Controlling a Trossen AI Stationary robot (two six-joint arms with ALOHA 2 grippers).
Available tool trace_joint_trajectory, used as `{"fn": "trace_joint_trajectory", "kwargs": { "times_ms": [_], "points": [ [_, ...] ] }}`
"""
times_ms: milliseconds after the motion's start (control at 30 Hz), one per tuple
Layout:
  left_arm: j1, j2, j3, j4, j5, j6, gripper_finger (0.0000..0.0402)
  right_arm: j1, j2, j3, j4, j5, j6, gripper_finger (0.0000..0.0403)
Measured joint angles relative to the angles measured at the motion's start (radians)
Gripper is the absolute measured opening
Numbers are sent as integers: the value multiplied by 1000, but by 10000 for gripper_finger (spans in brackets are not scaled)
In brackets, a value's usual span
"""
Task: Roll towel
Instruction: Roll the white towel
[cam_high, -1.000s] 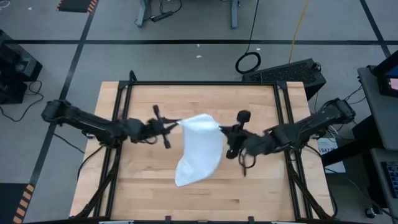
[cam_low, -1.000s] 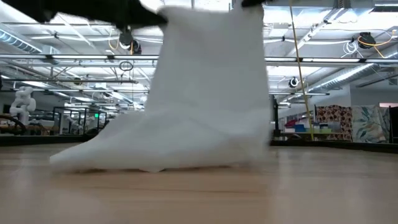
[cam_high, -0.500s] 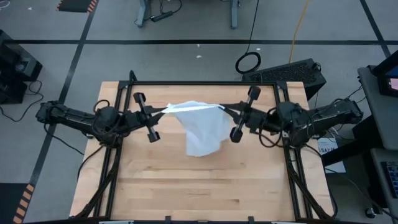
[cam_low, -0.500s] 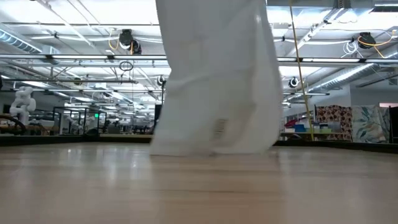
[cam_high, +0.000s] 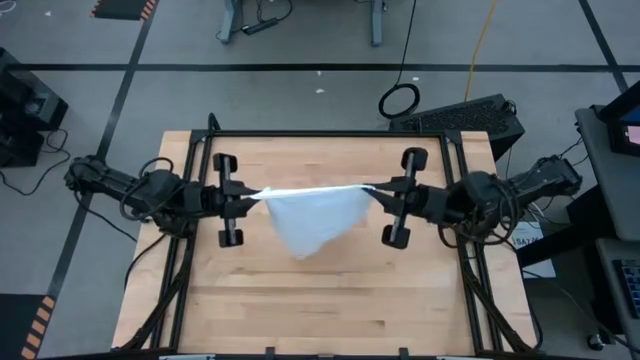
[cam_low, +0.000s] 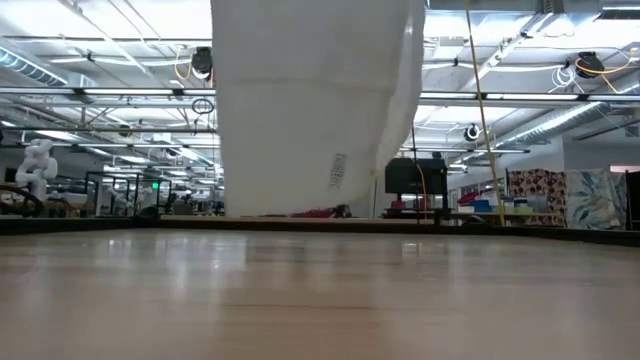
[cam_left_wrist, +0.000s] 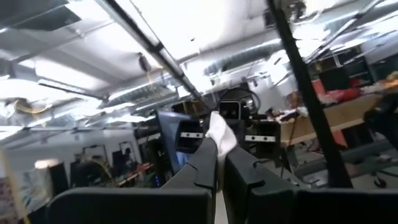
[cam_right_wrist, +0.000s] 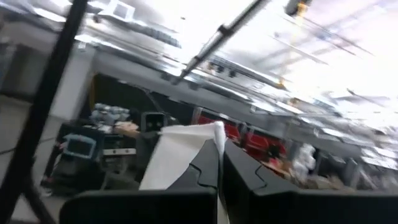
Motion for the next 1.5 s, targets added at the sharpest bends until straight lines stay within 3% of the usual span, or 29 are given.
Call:
{"fn": "trace_joint_trajectory", "kwargs": {
  "times_ms": [233,333,667,833,1000,1100,1200,1433,1500],
  "points": [
    [-93,92,170,-178,-252,-23,14,110,15,2,-15,212,28,0],
    [-138,122,236,-237,-275,-24,14,170,13,2,-34,255,21,0],
    [-217,156,308,-268,-288,-30,14,226,14,2,-46,148,20,0],
    [-217,151,308,-446,-367,-112,14,227,13,2,-183,147,100,0],
    [-216,149,308,-629,-372,-235,14,226,14,2,-292,185,180,0],
    [-216,149,308,-683,-372,-322,14,226,14,2,-323,272,198,0],
    [-224,149,308,-709,-361,-346,14,224,15,2,-342,278,217,0],
    [-293,152,308,-563,-233,-347,14,244,15,2,-191,71,262,0],
    [-311,159,308,-499,-227,-345,14,255,26,2,-128,61,257,0]
  ]
}}
